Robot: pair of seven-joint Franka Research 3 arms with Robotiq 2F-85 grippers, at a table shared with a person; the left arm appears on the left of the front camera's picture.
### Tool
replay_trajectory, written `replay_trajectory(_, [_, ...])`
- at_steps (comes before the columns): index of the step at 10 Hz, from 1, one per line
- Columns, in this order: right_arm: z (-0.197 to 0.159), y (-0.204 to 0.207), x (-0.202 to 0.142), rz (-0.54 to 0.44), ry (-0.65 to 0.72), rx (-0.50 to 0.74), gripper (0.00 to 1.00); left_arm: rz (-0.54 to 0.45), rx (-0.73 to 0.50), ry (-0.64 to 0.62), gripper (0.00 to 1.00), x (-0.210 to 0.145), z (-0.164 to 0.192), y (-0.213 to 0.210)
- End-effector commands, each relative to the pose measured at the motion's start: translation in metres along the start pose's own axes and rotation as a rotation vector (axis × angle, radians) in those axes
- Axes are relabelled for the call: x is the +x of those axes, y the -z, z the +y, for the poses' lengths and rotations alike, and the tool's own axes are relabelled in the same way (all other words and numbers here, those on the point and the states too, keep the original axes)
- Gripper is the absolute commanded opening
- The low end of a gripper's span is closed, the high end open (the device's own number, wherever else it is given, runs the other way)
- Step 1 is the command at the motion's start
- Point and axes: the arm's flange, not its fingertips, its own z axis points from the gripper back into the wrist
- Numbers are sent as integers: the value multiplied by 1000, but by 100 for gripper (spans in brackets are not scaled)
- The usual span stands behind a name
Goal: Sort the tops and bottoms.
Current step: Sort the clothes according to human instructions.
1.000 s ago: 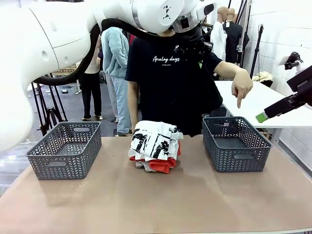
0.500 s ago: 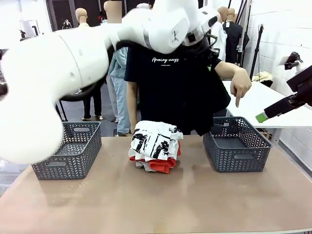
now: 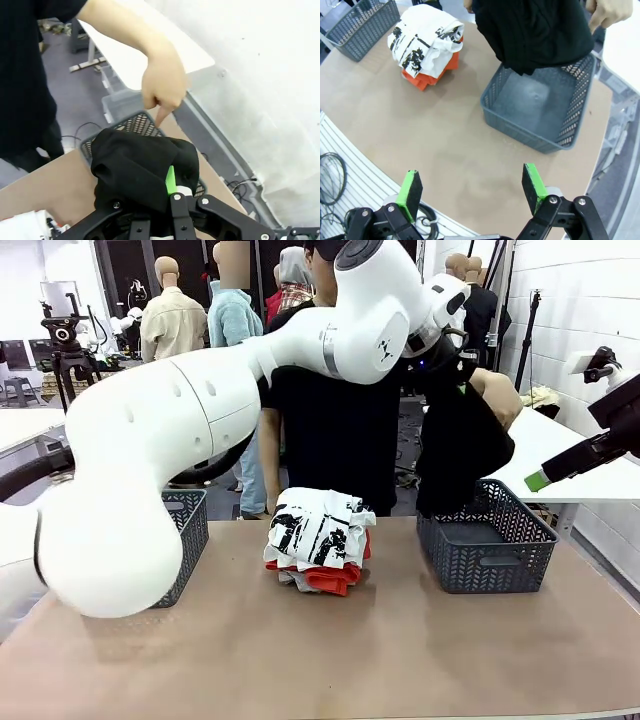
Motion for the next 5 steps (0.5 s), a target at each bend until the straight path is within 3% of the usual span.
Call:
replay_trajectory(1, [1, 1, -1, -4, 10, 21, 100, -35, -75, -61, 0, 65, -15, 53])
replay_trajectory(5, [1, 1, -1, -4, 10, 21, 100, 50, -81, -237, 0, 13, 9, 105])
